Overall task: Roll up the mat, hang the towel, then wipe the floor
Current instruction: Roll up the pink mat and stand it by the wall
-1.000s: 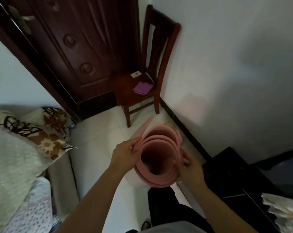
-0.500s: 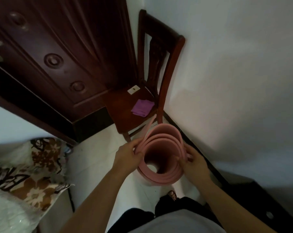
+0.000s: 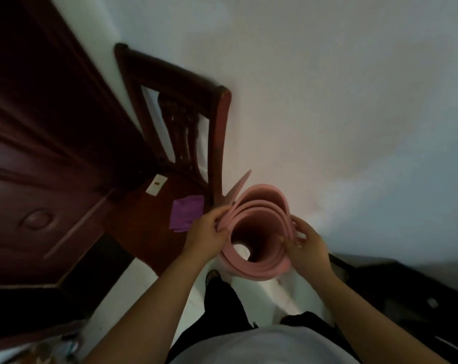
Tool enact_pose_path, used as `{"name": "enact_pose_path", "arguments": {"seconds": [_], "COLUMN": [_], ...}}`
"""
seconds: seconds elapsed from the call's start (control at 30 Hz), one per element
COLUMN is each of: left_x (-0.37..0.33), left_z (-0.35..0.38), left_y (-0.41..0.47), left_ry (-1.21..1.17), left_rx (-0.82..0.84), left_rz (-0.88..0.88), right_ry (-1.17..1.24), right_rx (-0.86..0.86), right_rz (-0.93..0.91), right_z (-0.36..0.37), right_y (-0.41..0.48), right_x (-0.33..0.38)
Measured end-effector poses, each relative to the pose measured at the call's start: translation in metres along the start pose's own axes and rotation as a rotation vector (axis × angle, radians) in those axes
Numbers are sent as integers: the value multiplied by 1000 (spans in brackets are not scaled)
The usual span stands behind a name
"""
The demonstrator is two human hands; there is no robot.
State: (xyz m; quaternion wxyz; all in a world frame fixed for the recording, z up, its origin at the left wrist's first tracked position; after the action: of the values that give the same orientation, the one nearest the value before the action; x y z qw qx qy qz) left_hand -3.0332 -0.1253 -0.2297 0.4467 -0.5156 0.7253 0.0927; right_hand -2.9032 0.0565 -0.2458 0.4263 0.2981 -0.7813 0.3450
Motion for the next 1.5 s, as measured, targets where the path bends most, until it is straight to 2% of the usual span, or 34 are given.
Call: {"name": "enact_pose_path", "arguments": {"seconds": [0.13,0.37,0.7,1.0,1.27,1.37,1.5], "left_x": [8,23,49,104,155,162,163], "left_z": [-17,-25,-1,40,78,80,79], "left_y": [52,110,165,211,251,262,272], "left_ry": [10,37,80,120,223,247,262], "left_rx": [67,174,267,250,230,145,153], "left_rz": [78,176,151,93,82,97,92], "right_ry": [29,31,10,14,-53,-51,-52], "right_rx": [-112,-227,-280,-311,-285,-279,-254], "right_rz": [62,164,317,422,408,374,372], "right_z": [24,56,87,128,168,175,173], "right_y": [17,44,80,134,177,189,202], "right_x": [20,15,-14,-62,-118,-122,-121]}}
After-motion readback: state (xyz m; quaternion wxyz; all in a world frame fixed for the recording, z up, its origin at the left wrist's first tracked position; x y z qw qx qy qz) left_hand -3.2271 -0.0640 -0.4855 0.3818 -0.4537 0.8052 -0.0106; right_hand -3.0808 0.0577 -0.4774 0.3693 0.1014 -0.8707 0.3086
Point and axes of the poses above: each hand's wrist, its own y-axis towards the middle knuckle, its own z-axis out of the palm, x = y × z, the point moved 3 cm from there along y, towards the middle knuckle, and after that the axes turned 1 degree about y, right-handed, at the moved point
